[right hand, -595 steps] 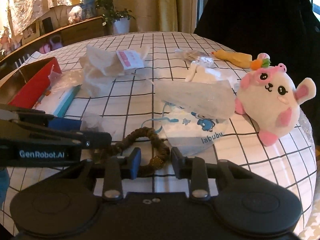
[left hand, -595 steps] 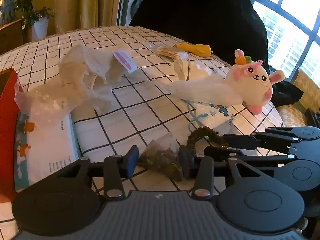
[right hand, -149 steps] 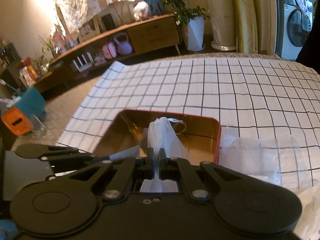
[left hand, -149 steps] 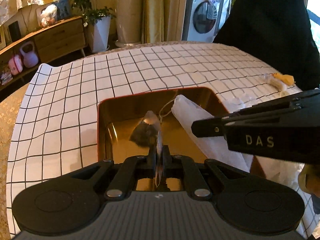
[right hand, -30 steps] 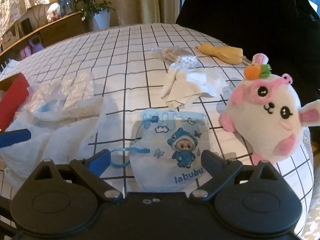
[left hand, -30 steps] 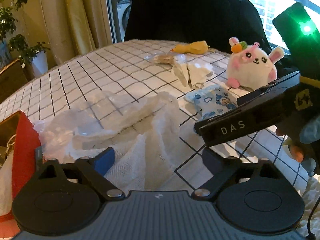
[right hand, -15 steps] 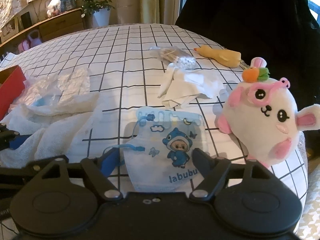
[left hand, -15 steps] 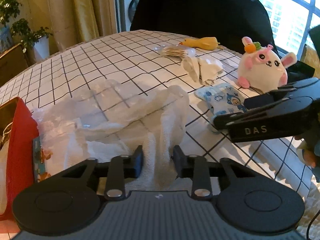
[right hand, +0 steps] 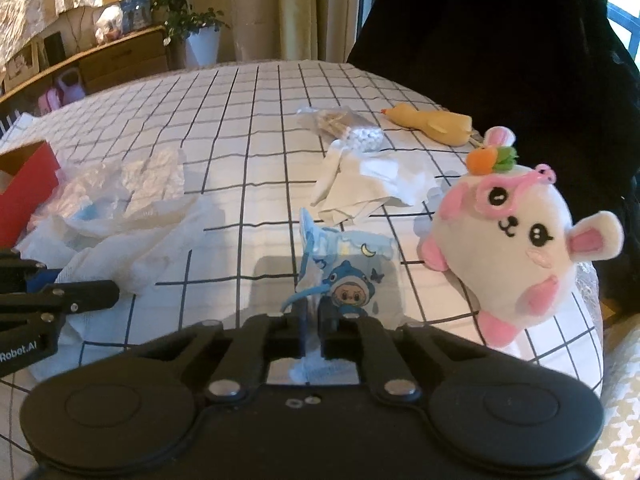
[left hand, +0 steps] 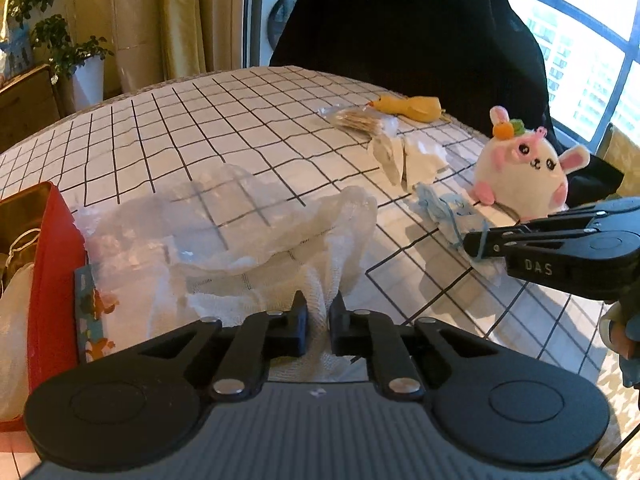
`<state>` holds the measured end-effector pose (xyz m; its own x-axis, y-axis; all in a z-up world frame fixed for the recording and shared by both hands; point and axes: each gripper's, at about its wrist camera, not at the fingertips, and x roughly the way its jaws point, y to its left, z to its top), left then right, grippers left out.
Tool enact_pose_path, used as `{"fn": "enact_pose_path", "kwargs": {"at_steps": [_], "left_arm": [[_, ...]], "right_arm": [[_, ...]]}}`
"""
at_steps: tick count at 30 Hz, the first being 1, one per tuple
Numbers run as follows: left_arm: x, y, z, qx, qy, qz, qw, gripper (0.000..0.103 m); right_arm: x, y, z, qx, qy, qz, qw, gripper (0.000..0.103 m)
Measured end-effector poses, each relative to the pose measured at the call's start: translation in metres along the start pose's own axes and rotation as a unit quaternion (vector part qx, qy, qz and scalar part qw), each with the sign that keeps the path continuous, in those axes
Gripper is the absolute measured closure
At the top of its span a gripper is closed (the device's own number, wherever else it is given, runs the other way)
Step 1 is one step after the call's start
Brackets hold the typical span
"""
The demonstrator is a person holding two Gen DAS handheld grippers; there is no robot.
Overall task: Organize soft objects
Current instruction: 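Grasp the white mesh cloth with the left gripper while the right gripper grasps the blue labubu bag, then carry the mesh cloth with the left gripper while the right gripper carries the labubu bag to the tin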
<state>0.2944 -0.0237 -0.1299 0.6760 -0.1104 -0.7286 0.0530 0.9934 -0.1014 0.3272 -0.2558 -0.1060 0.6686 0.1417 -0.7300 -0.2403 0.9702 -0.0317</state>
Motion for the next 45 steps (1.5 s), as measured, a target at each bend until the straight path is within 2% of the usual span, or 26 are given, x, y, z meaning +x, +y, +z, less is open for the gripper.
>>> {"fn": "enact_pose_path", "kwargs": {"at_steps": [10,18,26,36,45], "left_arm": [[-0.029,0.009,0.011,-0.018,-0.019,-0.009,0.9996,0.093],[-0.07,0.025,0.028,-0.048,-0.05,-0.031,0.9971,0.094],[-0.111,0.048,0.044,-0.08,-0.071,-0.034,0.9937,0.094],[-0.162,0.079,0.061,-0.097,-0.115,-0.028,0.9882,0.094],[-0.19,0.108,0.072,-0.102,-0.142,0.007,0.9847,0.094]], "right_arm": [[-0.046,-0.007,0.001,0.023,-0.034,0.036,0.999,0.1],[-0.094,-0.005,0.005,0.033,-0.072,0.068,0.995,0.1],[-0.128,0.006,0.011,0.036,-0.091,0.115,0.988,0.1],[-0.145,0.038,0.026,0.014,-0.109,0.16,0.981,0.1],[-0.144,0.077,0.042,-0.013,-0.106,0.198,0.974,0.1]]}}
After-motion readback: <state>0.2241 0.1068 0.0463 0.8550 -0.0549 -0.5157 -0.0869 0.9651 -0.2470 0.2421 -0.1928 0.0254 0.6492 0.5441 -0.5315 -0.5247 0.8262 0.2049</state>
